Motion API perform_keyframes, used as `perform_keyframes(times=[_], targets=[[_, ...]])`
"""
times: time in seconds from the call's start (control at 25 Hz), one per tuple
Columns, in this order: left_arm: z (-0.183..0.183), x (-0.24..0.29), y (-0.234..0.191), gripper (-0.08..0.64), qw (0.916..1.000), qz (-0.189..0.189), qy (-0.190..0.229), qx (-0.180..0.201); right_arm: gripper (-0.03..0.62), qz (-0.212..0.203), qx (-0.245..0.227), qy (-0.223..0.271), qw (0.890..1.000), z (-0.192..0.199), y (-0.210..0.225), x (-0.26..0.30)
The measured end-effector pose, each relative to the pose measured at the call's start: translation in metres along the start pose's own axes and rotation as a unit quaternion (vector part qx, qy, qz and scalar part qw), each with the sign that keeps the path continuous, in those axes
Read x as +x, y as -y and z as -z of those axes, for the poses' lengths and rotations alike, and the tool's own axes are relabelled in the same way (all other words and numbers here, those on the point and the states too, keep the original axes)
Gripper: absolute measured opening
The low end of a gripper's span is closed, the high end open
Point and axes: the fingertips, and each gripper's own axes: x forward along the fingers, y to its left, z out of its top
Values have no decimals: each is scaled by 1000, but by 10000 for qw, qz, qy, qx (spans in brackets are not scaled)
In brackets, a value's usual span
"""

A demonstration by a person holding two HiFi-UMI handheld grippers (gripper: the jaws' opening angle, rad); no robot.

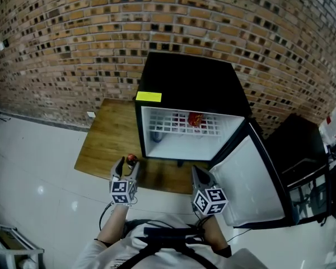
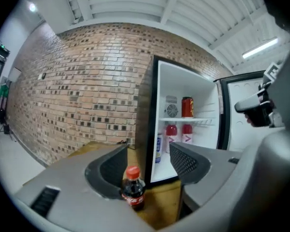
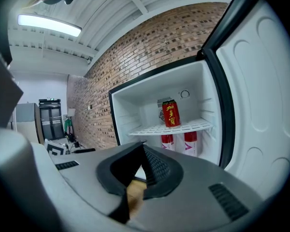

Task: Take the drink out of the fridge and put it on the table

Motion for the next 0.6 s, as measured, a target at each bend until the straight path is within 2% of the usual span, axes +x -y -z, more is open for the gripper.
perform_keyframes(times=[0.08,0.36,0.4,0.48,0.6], targets=[[-24,-8,19,206,9996,201,181,35,11,-3,-4,-10,10000,1,0,0],[-74,-16,68,115,9953,929,260,-117,11,52,6,-30,10000,3,1,-3],[-79,-17,73,80,9946,996,273,-102,11,68,13,-34,10000,4,2,-4],[-86,-18,82,28,9935,1098,288,-37,11,92,26,-34,9999,5,3,-5],[-91,-19,98,0,9921,1193,288,245,11,93,31,-22,10000,4,3,-7]])
